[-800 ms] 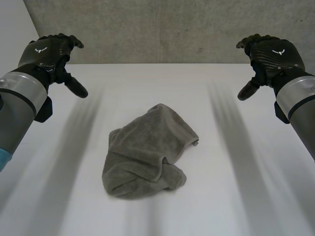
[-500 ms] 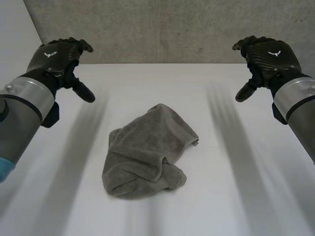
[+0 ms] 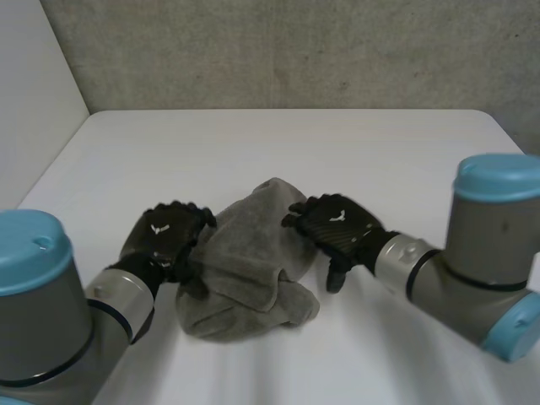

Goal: Fold the towel.

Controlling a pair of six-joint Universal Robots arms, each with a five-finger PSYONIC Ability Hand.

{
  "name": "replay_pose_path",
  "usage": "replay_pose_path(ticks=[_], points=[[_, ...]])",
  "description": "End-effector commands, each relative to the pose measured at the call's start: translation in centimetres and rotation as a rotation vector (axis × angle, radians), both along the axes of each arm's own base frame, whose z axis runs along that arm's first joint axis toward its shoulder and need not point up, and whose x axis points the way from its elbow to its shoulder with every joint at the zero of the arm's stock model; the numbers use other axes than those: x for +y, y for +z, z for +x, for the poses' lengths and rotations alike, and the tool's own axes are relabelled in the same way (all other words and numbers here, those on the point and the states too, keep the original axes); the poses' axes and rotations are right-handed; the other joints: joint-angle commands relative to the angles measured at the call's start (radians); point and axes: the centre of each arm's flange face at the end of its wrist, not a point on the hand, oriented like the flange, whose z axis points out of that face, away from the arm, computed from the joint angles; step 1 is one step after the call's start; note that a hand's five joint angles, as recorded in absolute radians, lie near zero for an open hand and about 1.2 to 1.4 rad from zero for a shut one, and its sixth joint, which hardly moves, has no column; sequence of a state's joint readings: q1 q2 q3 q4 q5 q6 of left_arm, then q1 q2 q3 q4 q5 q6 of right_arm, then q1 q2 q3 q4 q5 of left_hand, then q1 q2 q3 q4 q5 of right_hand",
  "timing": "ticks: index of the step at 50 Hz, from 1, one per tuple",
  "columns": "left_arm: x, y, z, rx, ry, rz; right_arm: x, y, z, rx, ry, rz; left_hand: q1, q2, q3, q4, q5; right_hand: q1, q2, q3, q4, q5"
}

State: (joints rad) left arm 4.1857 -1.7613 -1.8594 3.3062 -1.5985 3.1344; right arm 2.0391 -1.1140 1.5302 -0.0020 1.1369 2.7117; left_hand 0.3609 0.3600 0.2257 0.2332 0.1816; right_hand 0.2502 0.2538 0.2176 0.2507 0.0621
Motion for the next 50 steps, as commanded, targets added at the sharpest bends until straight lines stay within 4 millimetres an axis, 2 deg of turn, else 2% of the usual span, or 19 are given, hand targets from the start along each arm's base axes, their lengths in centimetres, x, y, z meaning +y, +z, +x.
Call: replay_pose_path(ticks=[1,10,12,16,20,23,24,25,26,27,28,30,31,32,33,38,46,48,50], points=[[0.2,-2.7,-0.2,-0.059,0.019,0.070,0.5,-2.4,1.6,-0.039,0.003,0.021,-0.015,-0.014,-0.051,-0.059,-0.011,-0.054,-0.057,-0.043,-0.076,-0.040],[0.2,-5.2,-0.5,-0.107,0.025,0.128,1.3,-4.9,3.2,-0.125,-0.005,0.124,0.058,0.059,-0.051,-0.059,0.063,0.254,0.250,-0.043,-0.076,0.267],[-0.1,-5.6,-0.5,-0.120,0.046,0.130,1.3,-5.2,3.5,-0.131,-0.008,0.129,0.303,0.304,-0.051,-0.059,0.308,0.393,0.389,-0.043,-0.076,0.406],[-0.3,-5.3,-0.6,-0.113,0.053,0.114,1.0,-5.2,3.6,-0.168,-0.036,0.132,0.637,0.638,-0.051,-0.059,0.642,1.143,1.140,-0.043,-0.076,1.157],[-1.4,-4.2,-1.2,-0.060,0.056,0.032,0.5,-3.9,3.6,-0.209,-0.049,0.100,1.035,1.036,-0.051,-0.059,1.040,1.146,1.142,-0.043,-0.076,1.160],[-3.0,-1.4,-1.8,0.013,0.063,-0.078,0.0,-0.8,3.5,-0.258,-0.041,0.026,1.035,1.036,-0.051,-0.059,1.040,1.146,1.142,-0.043,-0.076,1.160],[-3.0,-1.4,-1.8,0.014,0.064,-0.079,-0.7,1.2,3.0,-0.290,-0.057,-0.023,1.035,1.036,-0.051,-0.059,1.040,1.146,1.142,-0.043,-0.076,1.160],[-4.0,0.8,-2.2,0.055,0.063,-0.156,-1.7,3.5,2.2,-0.324,-0.081,-0.076,1.035,1.036,-0.051,-0.059,1.040,1.146,1.142,-0.043,-0.076,1.160],[-4.0,0.8,-2.2,0.055,0.063,-0.157,-1.7,3.5,2.2,-0.324,-0.081,-0.077,1.035,1.036,-0.051,-0.059,1.040,1.146,1.142,-0.043,-0.076,1.160],[-5.1,3.0,-2.4,0.085,0.050,-0.227,-2.3,6.1,1.5,-0.361,-0.100,-0.143,1.035,1.036,-0.051,-0.059,1.040,1.146,1.142,-0.043,-0.076,1.160],[-6.1,5.1,-2.8,0.104,0.025,-0.296,-2.3,6.1,1.5,-0.361,-0.100,-0.144,1.035,1.036,-0.051,-0.059,1.040,1.146,1.142,-0.043,-0.076,1.160],[-6.7,7.2,-3.2,0.119,-0.016,-0.366,-2.6,11.0,0.1,-0.430,-0.124,-0.266,1.035,1.036,-0.051,-0.059,1.040,1.146,1.142,-0.043,-0.076,1.160],[-7.0,9.4,-3.7,0.135,-0.063,-0.436,-2.6,11.1,0.1,-0.431,-0.124,-0.266,1.035,1.036,-0.051,-0.059,1.040,1.146,1.142,-0.043,-0.076,1.160],[-7.0,9.4,-3.7,0.135,-0.064,-0.437,-2.3,13.0,-0.4,-0.459,-0.126,-0.313,1.035,1.036,-0.051,-0.059,1.040,1.146,1.142,-0.043,-0.076,1.160],[-7.1,11.5,-4.2,0.156,-0.112,-0.501,-2.0,14.5,-0.9,-0.482,-0.132,-0.349,1.035,1.036,-0.051,-0.059,1.040,1.146,1.142,-0.043,-0.076,1.160],[-7.5,14.8,-4.7,0.192,-0.217,-0.596,-1.5,16.4,-2.5,-0.503,-0.166,-0.389,1.035,1.036,-0.051,-0.059,1.040,1.146,1.142,-0.043,-0.076,1.160],[-9.0,11.7,-3.6,0.145,-0.257,-0.499,0.5,12.7,-2.9,-0.425,-0.158,-0.277,1.035,1.036,-0.051,-0.059,1.040,1.146,1.142,-0.043,-0.076,1.160],[-9.2,9.9,-3.6,0.128,-0.257,-0.450,0.7,11.6,-3.0,-0.405,-0.161,-0.253,0.880,0.881,-0.051,-0.059,0.885,1.146,1.142,-0.043,-0.076,1.160],[-9.8,6.6,-3.3,0.097,-0.245,-0.356,0.9,10.5,-3.1,-0.382,-0.164,-0.235,0.483,0.484,-0.051,-0.059,0.488,1.146,1.142,-0.043,-0.076,1.160]])
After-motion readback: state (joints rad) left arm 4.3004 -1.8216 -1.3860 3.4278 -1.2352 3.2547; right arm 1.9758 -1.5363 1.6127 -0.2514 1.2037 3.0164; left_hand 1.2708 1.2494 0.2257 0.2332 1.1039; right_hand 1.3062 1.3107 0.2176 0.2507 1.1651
